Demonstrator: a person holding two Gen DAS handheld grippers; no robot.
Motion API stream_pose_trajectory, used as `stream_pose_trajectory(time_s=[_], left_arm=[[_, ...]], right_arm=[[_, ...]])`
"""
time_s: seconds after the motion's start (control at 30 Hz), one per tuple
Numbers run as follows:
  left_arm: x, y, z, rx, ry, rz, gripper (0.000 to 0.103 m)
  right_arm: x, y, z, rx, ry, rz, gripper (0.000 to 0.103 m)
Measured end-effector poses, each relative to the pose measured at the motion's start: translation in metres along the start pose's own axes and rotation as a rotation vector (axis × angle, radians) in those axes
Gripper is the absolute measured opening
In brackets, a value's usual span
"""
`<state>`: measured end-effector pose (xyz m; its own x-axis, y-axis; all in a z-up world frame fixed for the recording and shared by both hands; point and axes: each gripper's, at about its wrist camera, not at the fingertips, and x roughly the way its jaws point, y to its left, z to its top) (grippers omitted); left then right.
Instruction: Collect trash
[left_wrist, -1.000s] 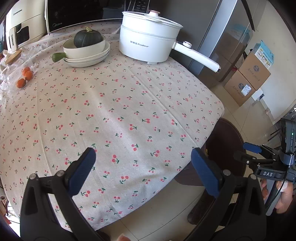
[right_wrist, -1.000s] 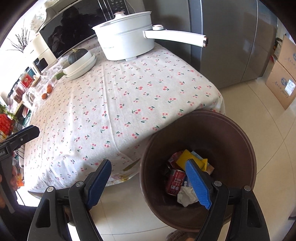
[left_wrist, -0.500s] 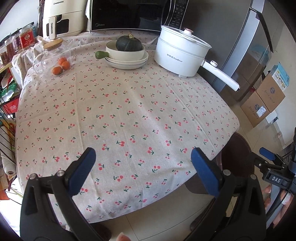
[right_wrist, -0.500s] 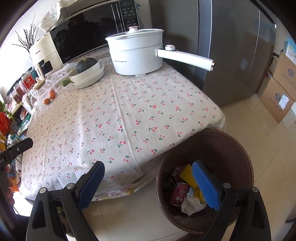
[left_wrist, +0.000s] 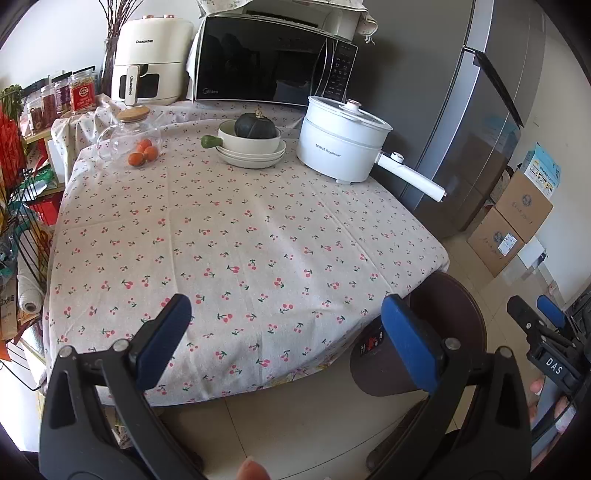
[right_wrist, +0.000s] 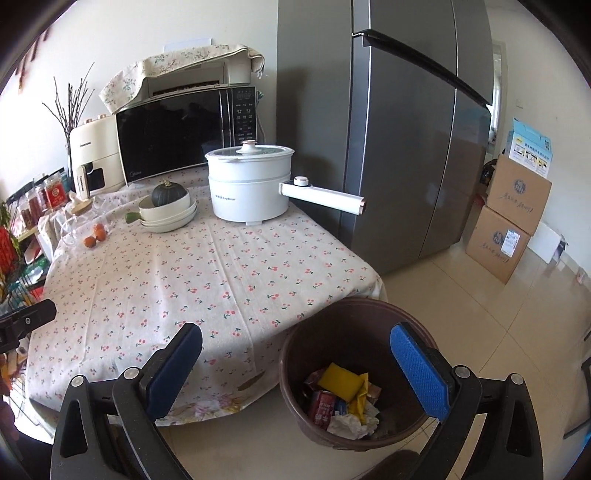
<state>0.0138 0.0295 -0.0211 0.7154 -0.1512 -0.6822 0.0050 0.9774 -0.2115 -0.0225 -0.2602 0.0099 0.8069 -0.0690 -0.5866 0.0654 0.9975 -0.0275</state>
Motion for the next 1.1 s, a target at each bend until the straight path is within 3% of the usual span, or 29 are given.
stream_pose_trajectory(time_s=[0.2,0.43,1.1], left_arm=[[-0.009,-0.012,-0.004,0.025,-0.058,0.063,0.102],[-0.017,-0.023,-0.012,0.054,-0.102,0.092,0.102],[-0.033,-0.044,-0.016,0.125,-0.184,0.104,0.102]], right_arm=[[-0.013,0.005,0.003,-0.026,-0.046,-0.034,0.103],[-0.016,0.003,-0.003,-0.010,-0.037,0.003,0.103],[-0.014,0.009,-0.007,-0.039,-0.046,-0.026,0.103]])
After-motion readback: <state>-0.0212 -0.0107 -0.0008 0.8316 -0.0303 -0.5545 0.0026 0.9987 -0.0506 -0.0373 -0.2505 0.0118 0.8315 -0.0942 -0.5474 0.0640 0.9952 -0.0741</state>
